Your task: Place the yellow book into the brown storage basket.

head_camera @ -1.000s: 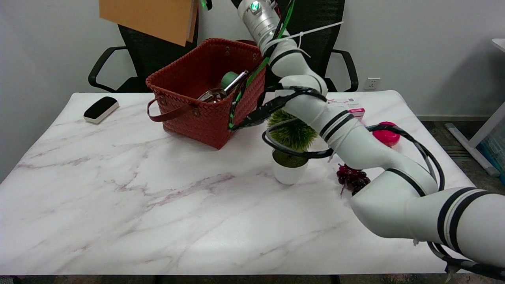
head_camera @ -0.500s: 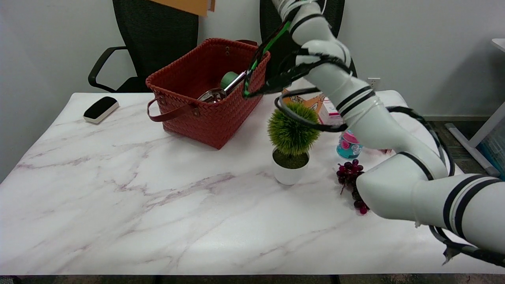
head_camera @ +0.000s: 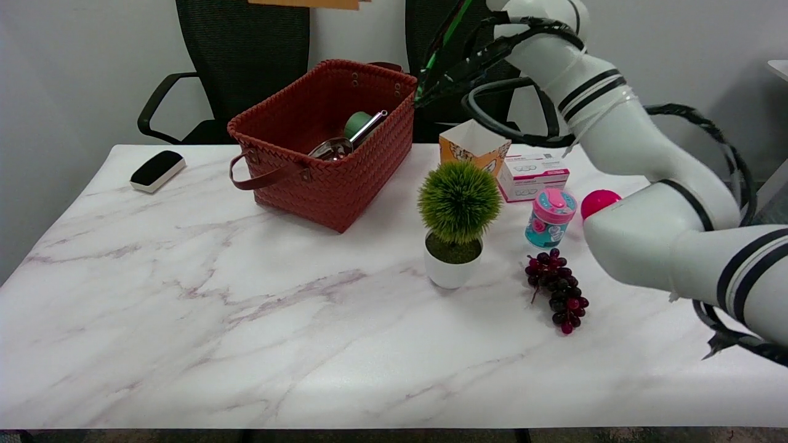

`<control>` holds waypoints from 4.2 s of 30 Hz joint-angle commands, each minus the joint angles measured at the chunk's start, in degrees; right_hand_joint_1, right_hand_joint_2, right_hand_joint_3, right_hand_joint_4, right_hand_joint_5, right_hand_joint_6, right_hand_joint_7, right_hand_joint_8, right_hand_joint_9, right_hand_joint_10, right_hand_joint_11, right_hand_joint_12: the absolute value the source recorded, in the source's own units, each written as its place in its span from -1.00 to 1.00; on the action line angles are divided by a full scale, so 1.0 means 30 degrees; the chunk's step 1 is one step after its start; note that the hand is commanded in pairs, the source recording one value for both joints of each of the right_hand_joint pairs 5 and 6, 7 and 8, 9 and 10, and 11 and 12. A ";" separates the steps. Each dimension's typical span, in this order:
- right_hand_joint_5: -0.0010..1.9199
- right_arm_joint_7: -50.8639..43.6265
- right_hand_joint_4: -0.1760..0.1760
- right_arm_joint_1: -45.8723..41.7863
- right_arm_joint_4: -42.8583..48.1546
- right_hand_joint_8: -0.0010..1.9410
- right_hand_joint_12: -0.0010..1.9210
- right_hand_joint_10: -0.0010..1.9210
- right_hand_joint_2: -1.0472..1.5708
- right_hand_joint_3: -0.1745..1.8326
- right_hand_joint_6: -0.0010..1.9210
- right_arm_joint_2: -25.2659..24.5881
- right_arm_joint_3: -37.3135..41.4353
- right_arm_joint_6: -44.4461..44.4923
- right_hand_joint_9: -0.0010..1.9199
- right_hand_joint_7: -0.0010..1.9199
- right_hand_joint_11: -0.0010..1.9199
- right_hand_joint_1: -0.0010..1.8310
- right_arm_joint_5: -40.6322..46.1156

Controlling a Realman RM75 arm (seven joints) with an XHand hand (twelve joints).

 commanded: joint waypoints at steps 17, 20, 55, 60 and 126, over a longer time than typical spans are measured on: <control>0.28 0.0481 0.00 0.4273 -0.5221 0.50 0.42 0.53 0.59 -0.08 0.28 0.4160 -0.8599 -0.2276 0.54 0.52 0.42 0.35 -0.0420; 0.27 0.0454 0.00 0.4801 -0.5250 0.50 0.41 0.53 0.58 -0.06 0.27 0.4063 -0.9516 -0.2299 0.53 0.51 0.41 0.36 -0.0354; 0.25 0.0534 0.00 0.3895 -0.1852 0.46 0.34 0.47 0.42 0.11 0.25 0.4213 -1.2275 -0.2675 0.48 0.47 0.34 0.39 -0.0237; 0.25 0.0534 0.00 0.3709 -0.1300 0.46 0.34 0.47 0.41 0.13 0.25 0.4213 -1.2325 -0.2755 0.47 0.47 0.34 0.38 -0.0237; -0.14 0.0374 0.00 0.2055 0.1704 -0.13 -0.37 -0.52 -0.11 0.41 -0.14 0.4428 -1.2382 -0.2968 -0.52 -0.12 -0.37 0.36 0.0775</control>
